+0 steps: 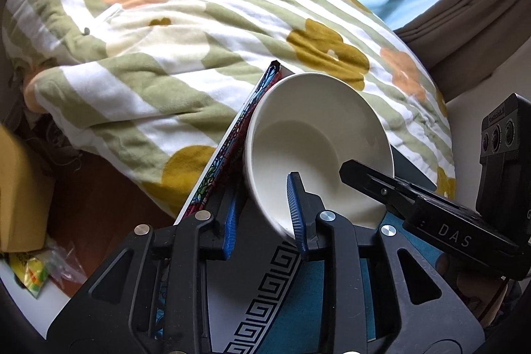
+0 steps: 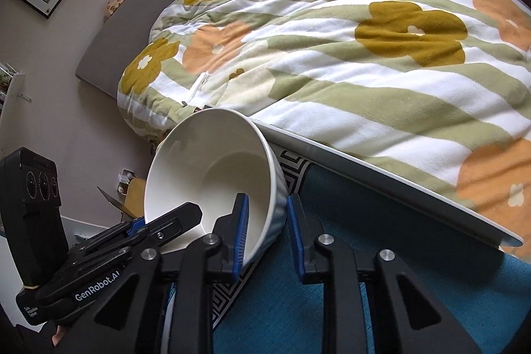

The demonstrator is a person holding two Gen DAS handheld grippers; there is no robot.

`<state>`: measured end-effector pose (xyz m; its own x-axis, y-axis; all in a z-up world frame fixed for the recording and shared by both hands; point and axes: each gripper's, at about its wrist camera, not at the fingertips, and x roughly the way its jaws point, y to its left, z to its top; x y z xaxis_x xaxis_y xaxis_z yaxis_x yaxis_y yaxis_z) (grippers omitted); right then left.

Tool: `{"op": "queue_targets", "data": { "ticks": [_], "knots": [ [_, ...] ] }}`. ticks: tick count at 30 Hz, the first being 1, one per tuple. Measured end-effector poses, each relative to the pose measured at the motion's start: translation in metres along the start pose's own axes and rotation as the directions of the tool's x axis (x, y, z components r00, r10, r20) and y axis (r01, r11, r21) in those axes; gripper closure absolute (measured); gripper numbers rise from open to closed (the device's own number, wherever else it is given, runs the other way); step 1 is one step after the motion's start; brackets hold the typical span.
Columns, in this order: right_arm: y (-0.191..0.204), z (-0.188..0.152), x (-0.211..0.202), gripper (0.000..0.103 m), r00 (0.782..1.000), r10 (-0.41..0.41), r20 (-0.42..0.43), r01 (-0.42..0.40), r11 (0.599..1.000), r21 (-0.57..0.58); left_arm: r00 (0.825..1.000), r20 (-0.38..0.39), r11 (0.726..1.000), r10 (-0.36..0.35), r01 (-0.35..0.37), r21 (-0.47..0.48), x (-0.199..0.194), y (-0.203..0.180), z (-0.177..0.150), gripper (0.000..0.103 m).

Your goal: Organize plates and bowls

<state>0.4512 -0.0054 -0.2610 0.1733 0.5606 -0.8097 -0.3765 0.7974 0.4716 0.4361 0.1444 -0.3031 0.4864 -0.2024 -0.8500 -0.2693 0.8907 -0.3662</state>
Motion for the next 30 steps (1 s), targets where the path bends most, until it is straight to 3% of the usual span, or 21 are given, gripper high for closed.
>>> {"op": "queue_targets", "data": {
  "ticks": [7, 15, 22, 30],
  "knots": [
    [0.006, -0.005, -0.032, 0.081, 0.999, 0.008, 0.050, -0.008, 1.000, -0.001, 0.999, 0.042, 0.999, -0.008, 0.006, 0.040, -0.032, -0.022, -0.001, 0.079],
    [0.014, -0.028, -0.105, 0.081, 0.992, 0.000, 0.126, 0.000, 1.000, 0.000, 0.997, 0.079, 0.996, -0.028, 0.021, 0.088, -0.091, -0.069, -0.024, 0.079],
    [0.010, -0.079, -0.181, 0.081, 0.981, -0.035, 0.192, 0.031, 0.999, 0.022, 0.995, 0.076, 0.988, -0.063, 0.051, 0.147, -0.138, -0.126, -0.077, 0.079],
    [-0.025, -0.159, -0.261, 0.081, 0.964, -0.120, 0.237, 0.099, 0.990, 0.097, 0.991, 0.028, 0.969, -0.130, 0.121, 0.214, -0.164, -0.197, -0.158, 0.079]
  ]
}}
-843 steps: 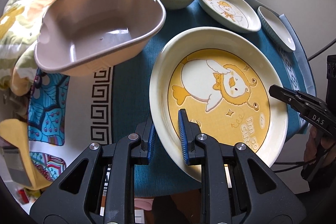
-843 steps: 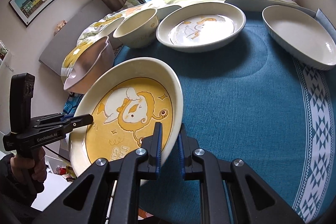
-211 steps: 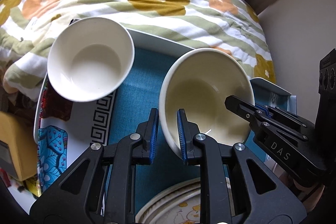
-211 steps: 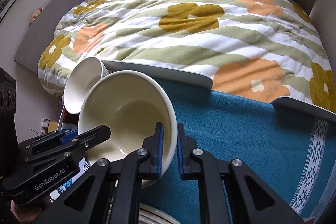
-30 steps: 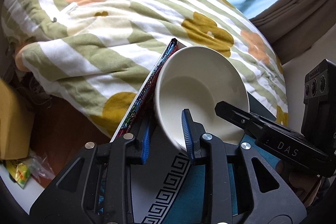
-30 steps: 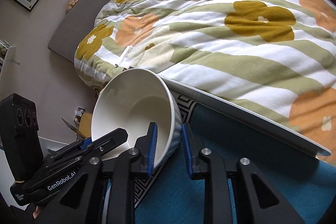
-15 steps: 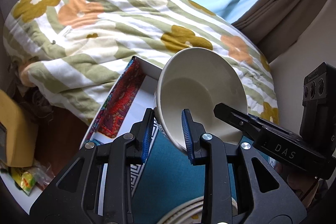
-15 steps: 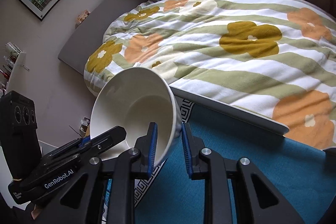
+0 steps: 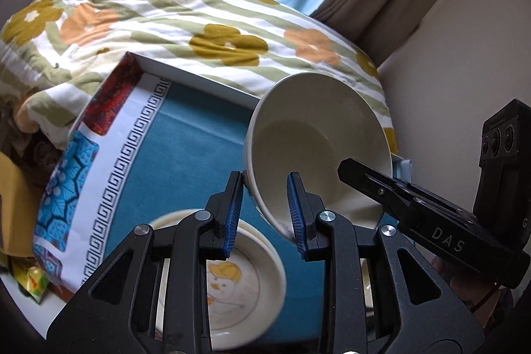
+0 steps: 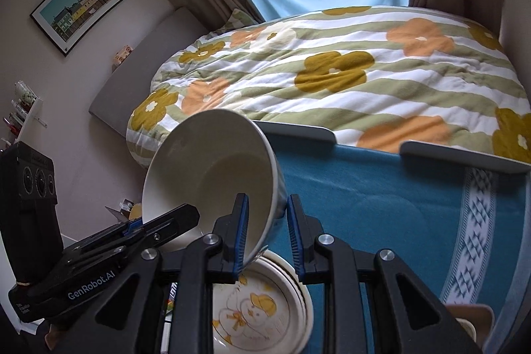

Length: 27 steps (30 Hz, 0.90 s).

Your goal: Organize plates and bowls

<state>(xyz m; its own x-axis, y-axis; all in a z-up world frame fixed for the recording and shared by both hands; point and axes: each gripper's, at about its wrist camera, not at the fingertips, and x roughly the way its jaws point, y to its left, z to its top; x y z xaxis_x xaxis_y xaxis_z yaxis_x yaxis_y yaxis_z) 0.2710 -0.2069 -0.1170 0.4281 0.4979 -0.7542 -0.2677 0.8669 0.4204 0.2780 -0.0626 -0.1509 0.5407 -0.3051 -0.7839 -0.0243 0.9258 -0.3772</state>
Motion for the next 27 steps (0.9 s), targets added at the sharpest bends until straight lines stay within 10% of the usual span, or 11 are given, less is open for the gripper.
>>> {"op": "queue_targets", "data": {
  "ticks": [14, 27],
  "knots": [
    [-0.102, -0.099, -0.105, 0.081, 0.992, -0.129, 0.015, 0.125, 0.980, 0.157, 0.986, -0.145, 0.982, -0.086, 0.109, 0.157, 0.015, -0.136, -0.098, 0.079],
    [-0.156, -0.153, -0.103, 0.081, 0.978, -0.193, -0.076, 0.207, 0.927, 0.312, 0.939, -0.342, 0.955, -0.031, 0.129, 0.266, 0.077, -0.175, -0.145, 0.079]
  ]
}}
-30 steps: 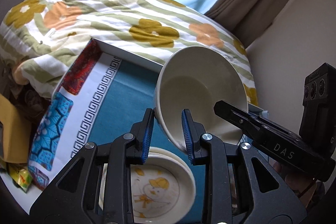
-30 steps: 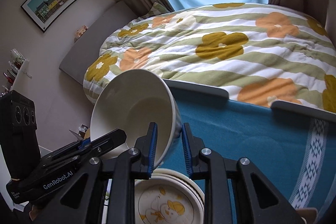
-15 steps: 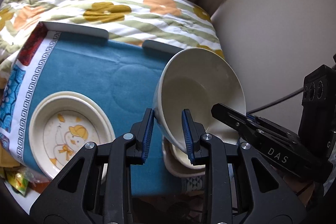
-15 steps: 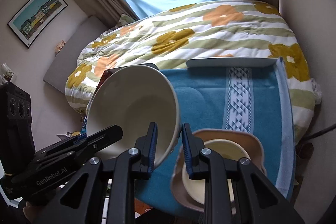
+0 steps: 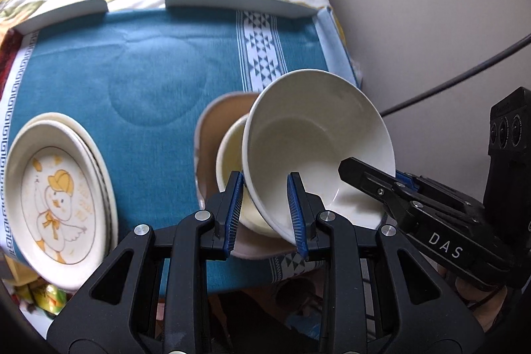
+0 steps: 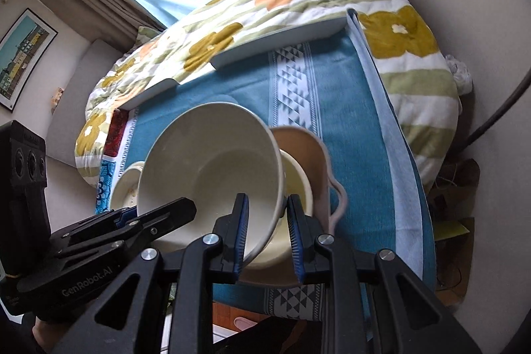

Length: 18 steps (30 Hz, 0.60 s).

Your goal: Organize plates and bowls

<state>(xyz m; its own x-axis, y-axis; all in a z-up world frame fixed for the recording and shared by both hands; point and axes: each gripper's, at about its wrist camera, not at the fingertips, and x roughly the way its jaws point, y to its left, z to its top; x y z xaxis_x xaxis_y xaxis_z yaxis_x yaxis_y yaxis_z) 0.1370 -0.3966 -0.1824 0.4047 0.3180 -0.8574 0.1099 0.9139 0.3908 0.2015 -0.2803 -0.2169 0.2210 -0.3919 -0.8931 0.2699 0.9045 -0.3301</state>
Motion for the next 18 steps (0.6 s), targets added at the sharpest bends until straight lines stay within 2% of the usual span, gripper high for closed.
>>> {"op": "queue_targets", "data": {
  "ticks": [3, 9, 14, 18],
  "knots": [
    [-0.004, -0.005, 0.005, 0.081, 1.000, -0.024, -0.010, 0.024, 1.000, 0.008, 0.999, -0.027, 1.000, 0.016, -0.015, 0.012, 0.011, -0.001, -0.002, 0.079],
    [0.003, -0.006, 0.012, 0.081, 0.998, -0.057, -0.015, 0.056, 0.998, -0.025, 0.997, -0.025, 0.995, 0.078, -0.077, 0.062, 0.020, -0.005, -0.002, 0.079],
    [0.010, -0.005, 0.015, 0.081, 0.995, -0.098, -0.007, 0.097, 0.992, -0.079, 0.987, -0.029, 0.982, 0.155, -0.151, 0.111, 0.024, -0.010, -0.003, 0.079],
    [0.010, -0.006, 0.019, 0.081, 0.994, -0.111, -0.016, 0.109, 0.990, -0.093, 0.982, -0.031, 0.975, 0.185, -0.180, 0.133, 0.026, -0.011, -0.005, 0.079]
  ]
}}
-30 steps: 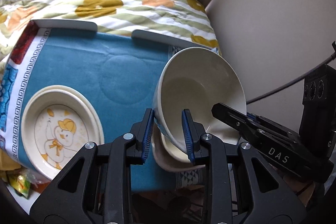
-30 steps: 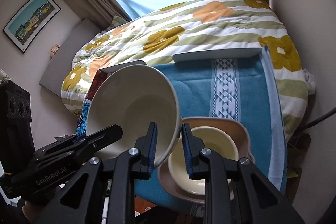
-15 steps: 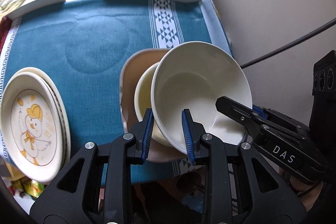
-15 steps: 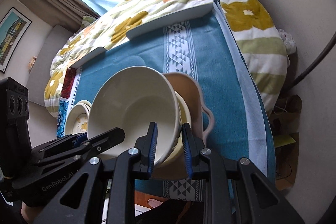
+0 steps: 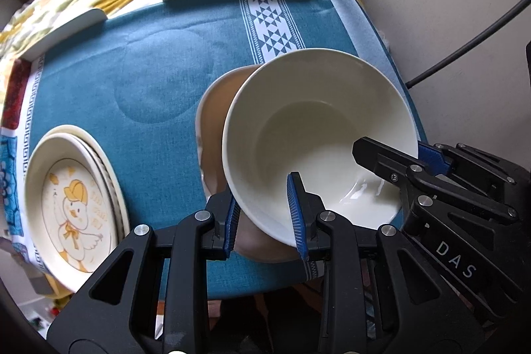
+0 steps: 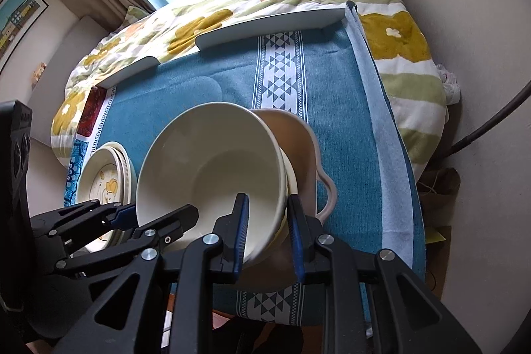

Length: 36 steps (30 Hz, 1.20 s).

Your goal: Organize plates and bowls

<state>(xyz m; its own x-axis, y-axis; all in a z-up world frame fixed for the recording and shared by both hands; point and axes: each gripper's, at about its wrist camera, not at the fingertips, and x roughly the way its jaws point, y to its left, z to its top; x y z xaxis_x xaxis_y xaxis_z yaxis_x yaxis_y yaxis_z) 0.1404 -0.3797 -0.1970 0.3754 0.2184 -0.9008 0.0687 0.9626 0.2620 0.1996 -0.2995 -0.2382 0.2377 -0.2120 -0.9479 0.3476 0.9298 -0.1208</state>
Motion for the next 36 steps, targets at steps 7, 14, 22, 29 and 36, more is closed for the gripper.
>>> {"op": "queue_targets", "data": {
  "ticks": [7, 14, 22, 29, 36],
  "knots": [
    [0.002, -0.001, 0.005, 0.081, 1.000, -0.028, -0.014, 0.028, 1.000, -0.008, 0.997, 0.005, 0.995, 0.080, -0.080, 0.052, 0.003, -0.007, 0.001, 0.079],
    [0.002, -0.002, 0.004, 0.081, 1.000, -0.028, -0.013, 0.028, 1.000, -0.005, 0.991, 0.011, 0.986, 0.132, -0.133, 0.097, 0.007, -0.011, 0.000, 0.078],
    [0.002, -0.003, 0.003, 0.081, 1.000, -0.025, -0.007, 0.025, 1.000, 0.006, 0.988, 0.016, 0.979, 0.155, -0.156, 0.134, 0.007, -0.013, -0.001, 0.078],
    [-0.003, -0.002, -0.005, 0.081, 1.000, 0.010, 0.011, -0.010, 0.999, 0.034, 0.992, 0.029, 0.984, 0.123, -0.126, 0.126, -0.006, -0.006, 0.002, 0.078],
    [-0.007, 0.006, -0.038, 0.081, 0.996, 0.024, 0.085, -0.026, 0.999, 0.029, 0.993, 0.088, 0.994, 0.081, -0.087, 0.069, -0.045, 0.016, 0.010, 0.078]
  ]
}}
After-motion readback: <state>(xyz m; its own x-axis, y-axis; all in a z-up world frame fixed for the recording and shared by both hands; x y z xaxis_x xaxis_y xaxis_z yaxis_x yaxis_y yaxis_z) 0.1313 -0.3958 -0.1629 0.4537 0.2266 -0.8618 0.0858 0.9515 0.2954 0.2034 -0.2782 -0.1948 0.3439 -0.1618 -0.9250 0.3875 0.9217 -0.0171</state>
